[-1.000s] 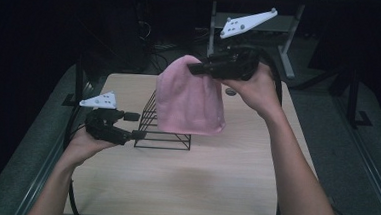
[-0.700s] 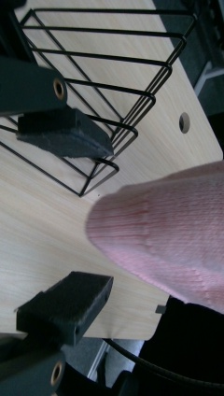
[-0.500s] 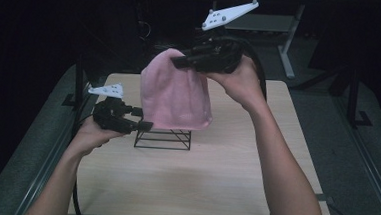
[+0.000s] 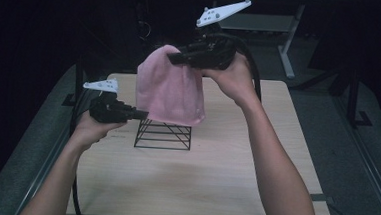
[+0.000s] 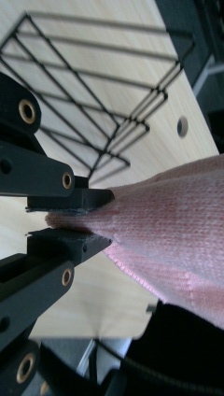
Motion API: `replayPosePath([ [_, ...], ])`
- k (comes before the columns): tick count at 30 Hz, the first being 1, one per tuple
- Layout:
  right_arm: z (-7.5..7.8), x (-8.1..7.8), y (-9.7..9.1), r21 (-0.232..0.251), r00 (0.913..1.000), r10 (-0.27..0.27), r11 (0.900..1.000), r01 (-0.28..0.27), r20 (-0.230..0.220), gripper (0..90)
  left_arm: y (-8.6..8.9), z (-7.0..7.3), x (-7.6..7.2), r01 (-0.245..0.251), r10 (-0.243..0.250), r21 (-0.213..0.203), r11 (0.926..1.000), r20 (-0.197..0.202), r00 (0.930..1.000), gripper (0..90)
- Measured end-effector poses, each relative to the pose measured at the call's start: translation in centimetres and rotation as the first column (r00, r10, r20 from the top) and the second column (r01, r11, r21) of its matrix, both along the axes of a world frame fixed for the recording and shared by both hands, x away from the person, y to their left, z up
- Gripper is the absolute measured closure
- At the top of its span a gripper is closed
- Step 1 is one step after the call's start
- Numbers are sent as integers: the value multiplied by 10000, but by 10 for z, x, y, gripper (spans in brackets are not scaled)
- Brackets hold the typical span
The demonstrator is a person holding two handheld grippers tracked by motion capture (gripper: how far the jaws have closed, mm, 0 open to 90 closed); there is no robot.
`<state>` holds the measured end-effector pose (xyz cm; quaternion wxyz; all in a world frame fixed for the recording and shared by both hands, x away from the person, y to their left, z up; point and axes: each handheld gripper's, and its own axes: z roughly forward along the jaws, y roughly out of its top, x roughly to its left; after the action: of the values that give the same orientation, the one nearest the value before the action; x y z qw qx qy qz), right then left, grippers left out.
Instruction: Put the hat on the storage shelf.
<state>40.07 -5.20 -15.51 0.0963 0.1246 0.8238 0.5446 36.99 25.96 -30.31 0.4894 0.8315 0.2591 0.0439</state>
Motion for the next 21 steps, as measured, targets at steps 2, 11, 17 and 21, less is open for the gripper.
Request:
replayPosePath([
  [2,-3,5,0,-63,9999,-163,9998,163,-1,760,1,1,2,-193,192,91,9998,40,9998,814],
  [11,-12,20,-2,-170,9986,-515,9985,513,-126,761,3,-3,13,-821,813,487,9954,175,9965,813],
  [17,-20,31,0,-222,9979,-618,9979,614,-208,761,1,-8,20,-1005,996,762,9920,156,9949,814],
  [21,-24,37,-1,-118,9974,-648,9979,644,-327,761,1,-11,23,-1068,1057,839,9907,176,9942,813],
])
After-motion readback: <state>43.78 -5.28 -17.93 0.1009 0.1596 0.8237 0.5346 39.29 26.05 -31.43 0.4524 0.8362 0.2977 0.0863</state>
